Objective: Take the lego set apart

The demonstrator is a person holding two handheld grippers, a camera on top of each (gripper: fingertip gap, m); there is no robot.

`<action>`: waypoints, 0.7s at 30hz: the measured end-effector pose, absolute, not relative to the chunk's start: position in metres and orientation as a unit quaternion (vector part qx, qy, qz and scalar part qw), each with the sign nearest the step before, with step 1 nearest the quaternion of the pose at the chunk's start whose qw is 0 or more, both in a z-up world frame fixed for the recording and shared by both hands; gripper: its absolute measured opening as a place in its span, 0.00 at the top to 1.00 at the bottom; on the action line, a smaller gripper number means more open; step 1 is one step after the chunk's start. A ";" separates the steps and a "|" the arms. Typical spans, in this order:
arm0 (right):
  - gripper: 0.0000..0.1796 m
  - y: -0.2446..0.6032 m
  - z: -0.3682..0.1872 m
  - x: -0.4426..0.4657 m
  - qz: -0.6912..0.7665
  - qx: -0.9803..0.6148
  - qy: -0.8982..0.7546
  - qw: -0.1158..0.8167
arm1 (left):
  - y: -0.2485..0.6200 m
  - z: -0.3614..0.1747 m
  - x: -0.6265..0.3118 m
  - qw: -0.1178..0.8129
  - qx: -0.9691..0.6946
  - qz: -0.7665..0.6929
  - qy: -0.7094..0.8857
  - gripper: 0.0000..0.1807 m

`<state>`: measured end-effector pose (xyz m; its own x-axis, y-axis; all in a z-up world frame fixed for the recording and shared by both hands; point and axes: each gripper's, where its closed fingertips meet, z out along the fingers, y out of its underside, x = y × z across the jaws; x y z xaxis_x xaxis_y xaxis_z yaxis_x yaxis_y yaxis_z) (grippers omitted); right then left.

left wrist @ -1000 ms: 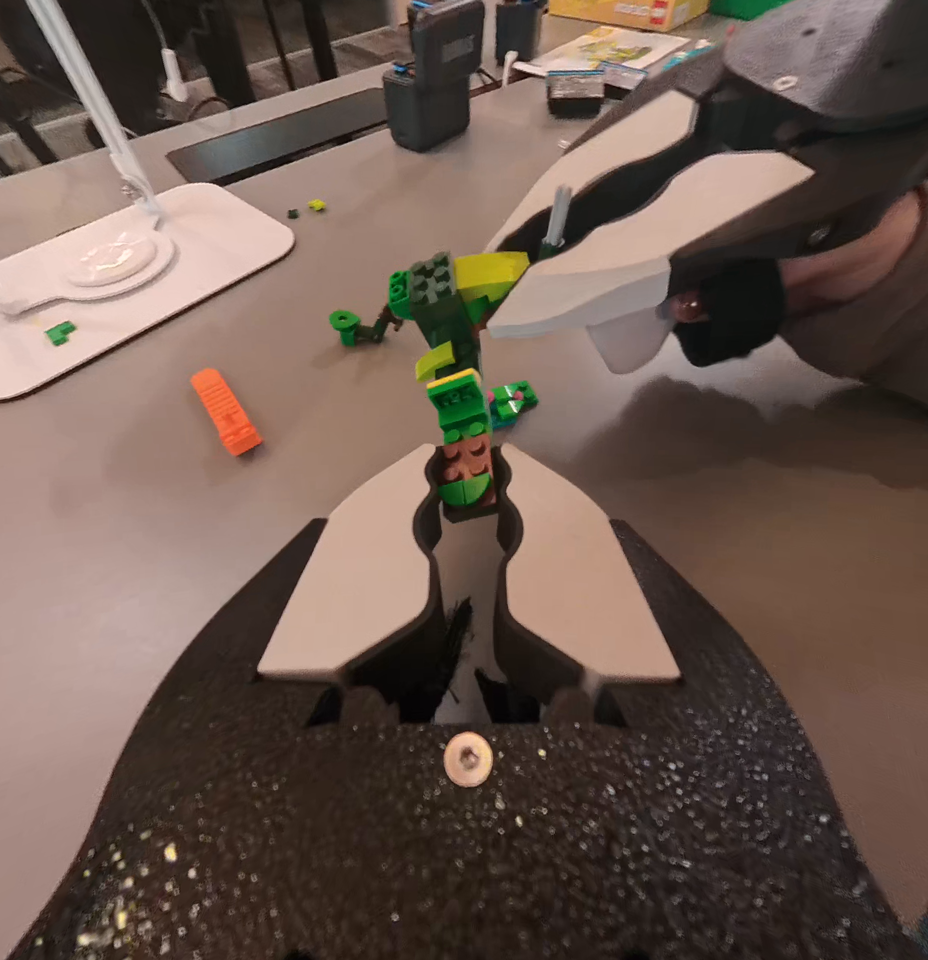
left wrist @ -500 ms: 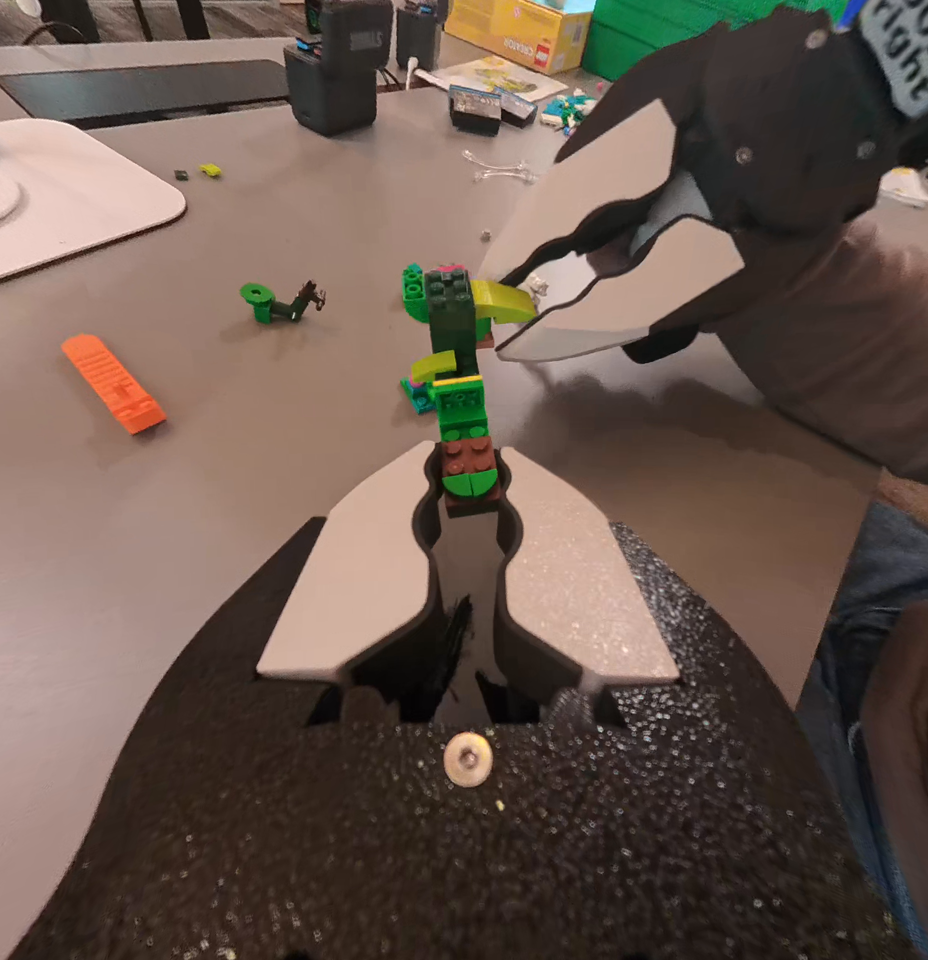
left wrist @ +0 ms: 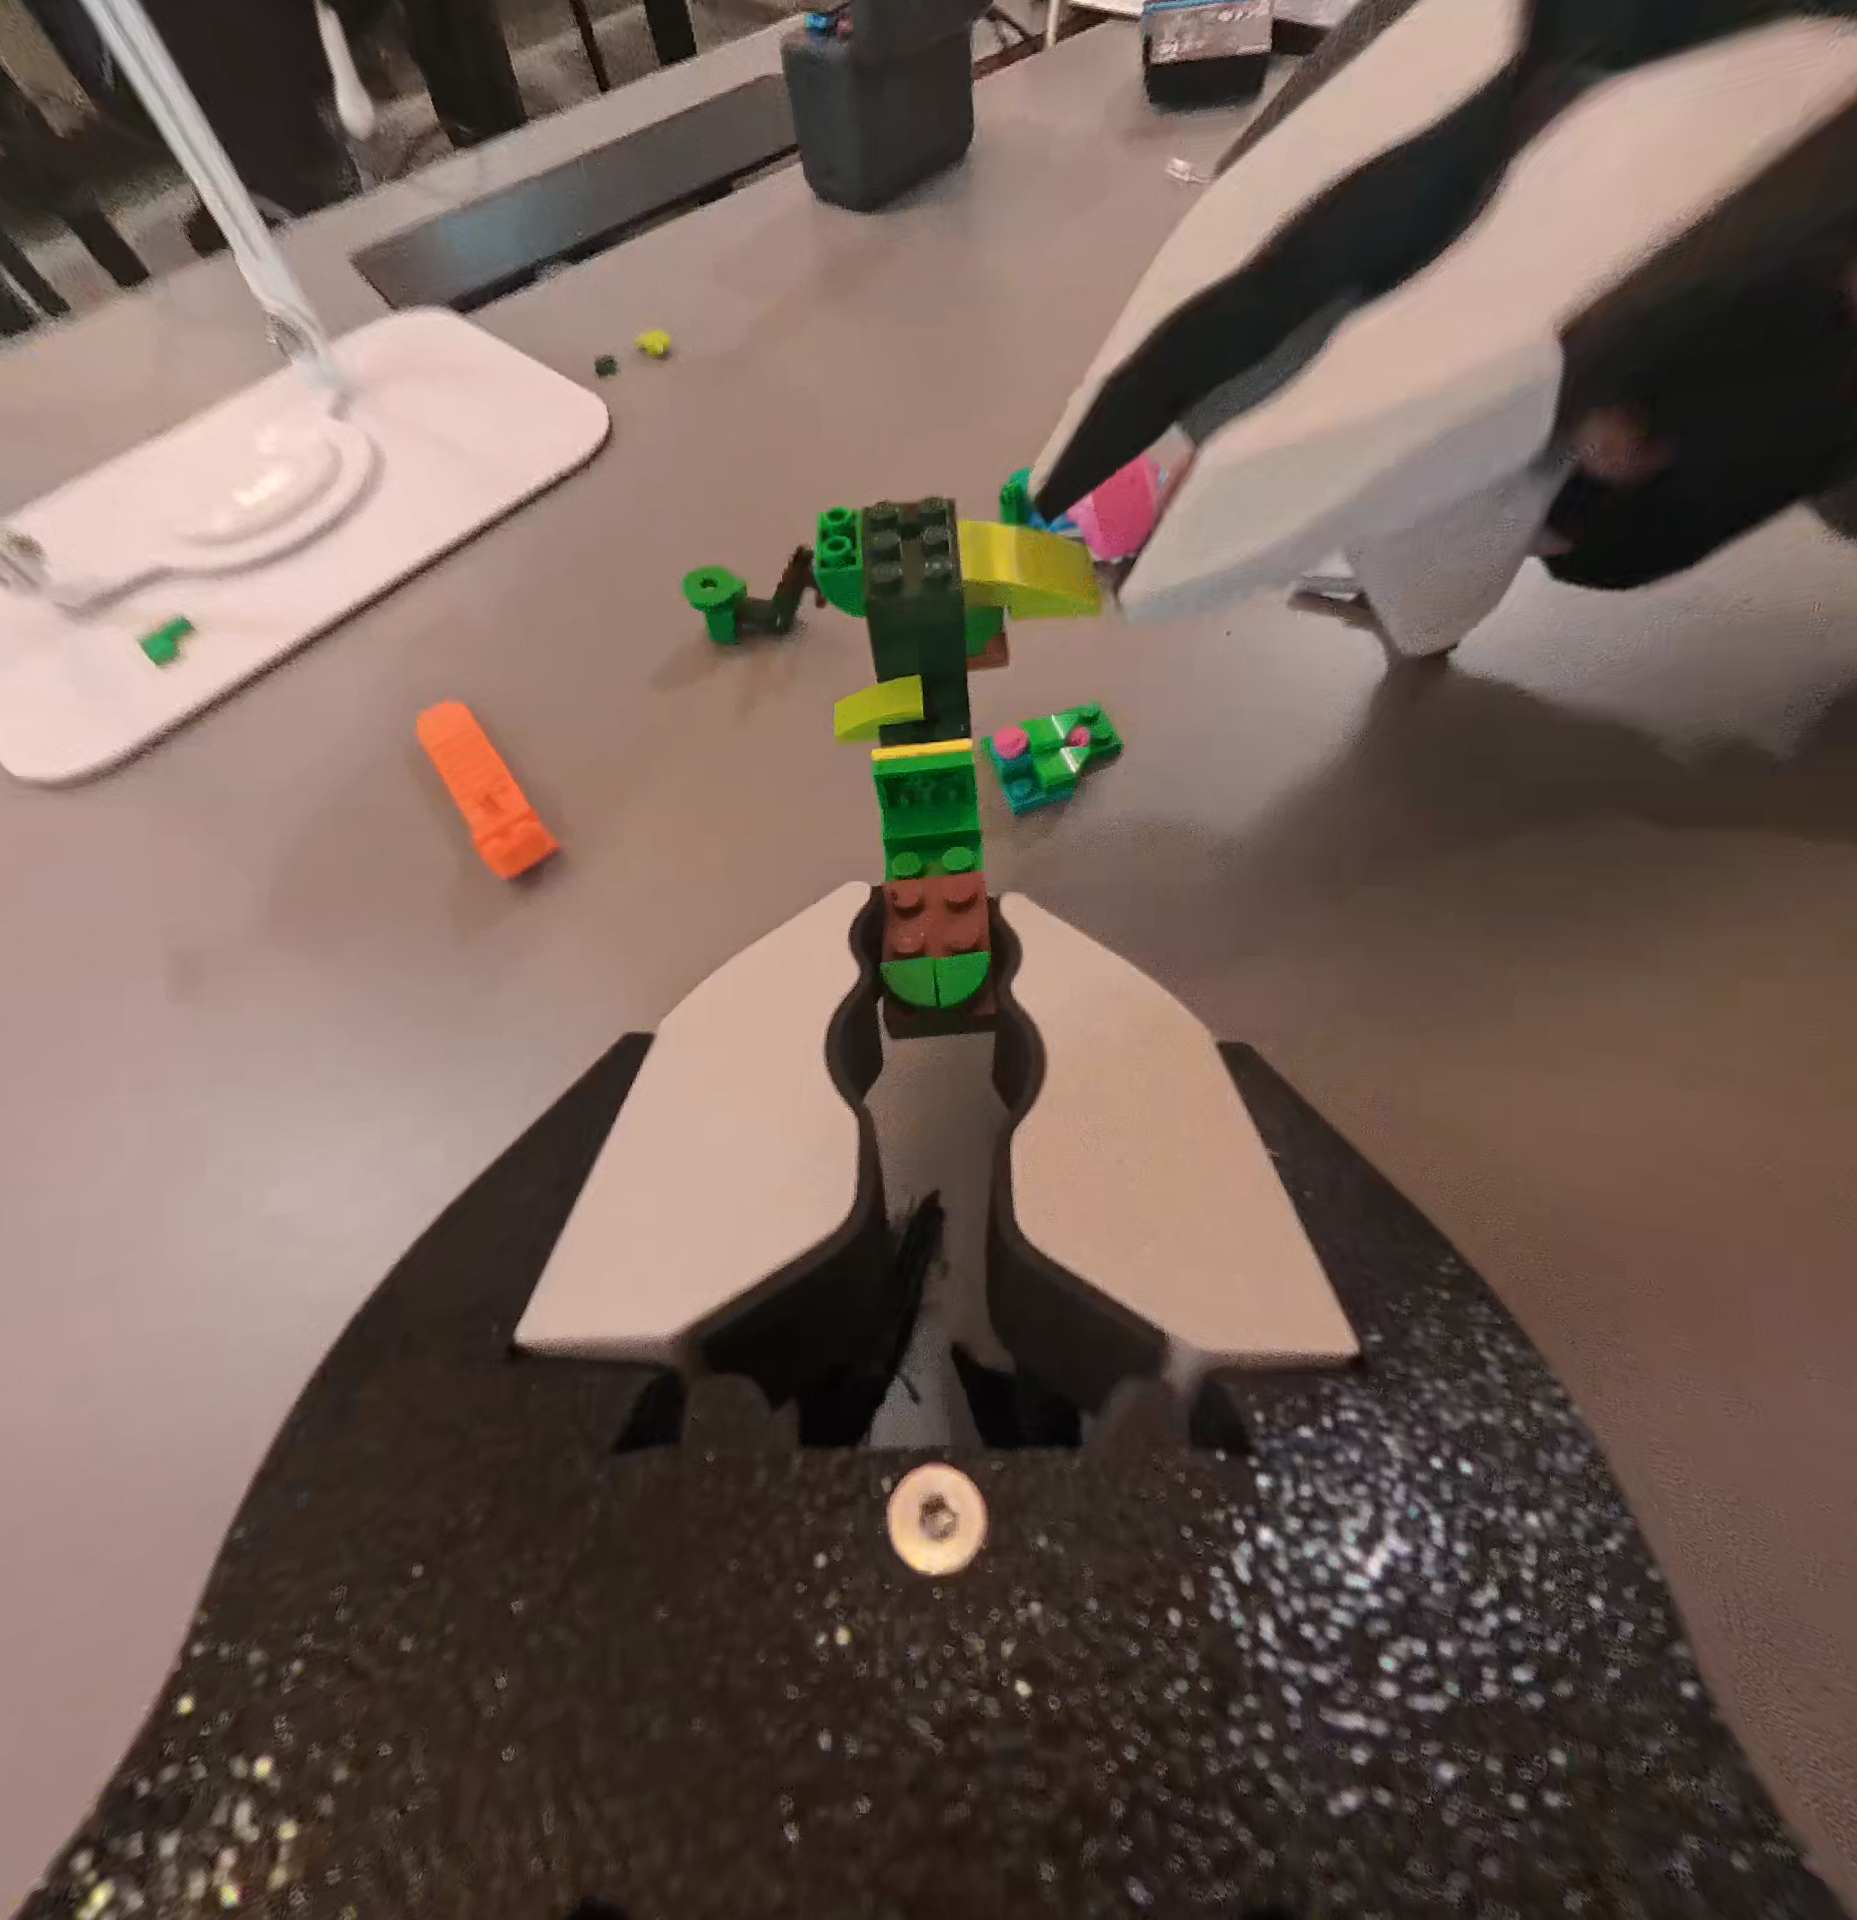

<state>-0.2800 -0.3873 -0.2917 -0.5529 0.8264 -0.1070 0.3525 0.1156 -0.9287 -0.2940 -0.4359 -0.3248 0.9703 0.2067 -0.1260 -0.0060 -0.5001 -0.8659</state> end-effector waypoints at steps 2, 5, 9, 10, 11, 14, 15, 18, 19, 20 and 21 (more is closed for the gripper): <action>0.82 -0.388 -0.284 -0.280 0.589 -0.457 -0.652 0.140 | -0.436 -0.319 -0.297 0.510 -0.848 0.137 -0.044 0.91; 0.78 -0.384 -0.278 -0.279 0.641 -0.492 -0.587 0.054 | -0.431 -0.303 -0.290 0.554 -0.821 0.134 -0.024 0.91; 0.83 -0.396 -0.261 -0.267 0.698 -0.461 -0.546 -0.042 | -0.429 -0.295 -0.278 0.575 -0.804 0.148 0.032 0.91; 0.86 -0.395 -0.261 -0.267 0.698 -0.459 -0.548 -0.041 | -0.429 -0.293 -0.277 0.581 -0.798 0.154 0.041 0.91; 0.88 -0.395 -0.261 -0.265 0.694 -0.455 -0.557 -0.041 | -0.430 -0.293 -0.276 0.582 -0.798 0.149 0.043 0.91; 0.89 -0.397 -0.264 -0.261 0.674 -0.439 -0.595 -0.012 | -0.430 -0.300 -0.275 0.567 -0.812 0.134 0.035 0.91; 0.89 -0.397 -0.264 -0.259 0.664 -0.426 -0.614 0.011 | -0.429 -0.301 -0.276 0.565 -0.814 0.133 0.027 0.90; 0.89 -0.402 -0.266 -0.250 0.615 -0.352 -0.696 0.115 | -0.427 -0.296 -0.269 0.576 -0.810 0.105 0.026 0.70; 0.89 -0.405 -0.266 -0.246 0.596 -0.316 -0.723 0.151 | -0.426 -0.294 -0.265 0.580 -0.809 0.094 0.031 0.66; 0.89 -0.411 -0.264 -0.240 0.580 -0.276 -0.745 0.180 | -0.426 -0.293 -0.259 0.582 -0.808 0.084 0.044 0.65; 0.89 -0.417 -0.262 -0.233 0.570 -0.235 -0.761 0.202 | -0.426 -0.294 -0.255 0.580 -0.808 0.081 0.056 0.65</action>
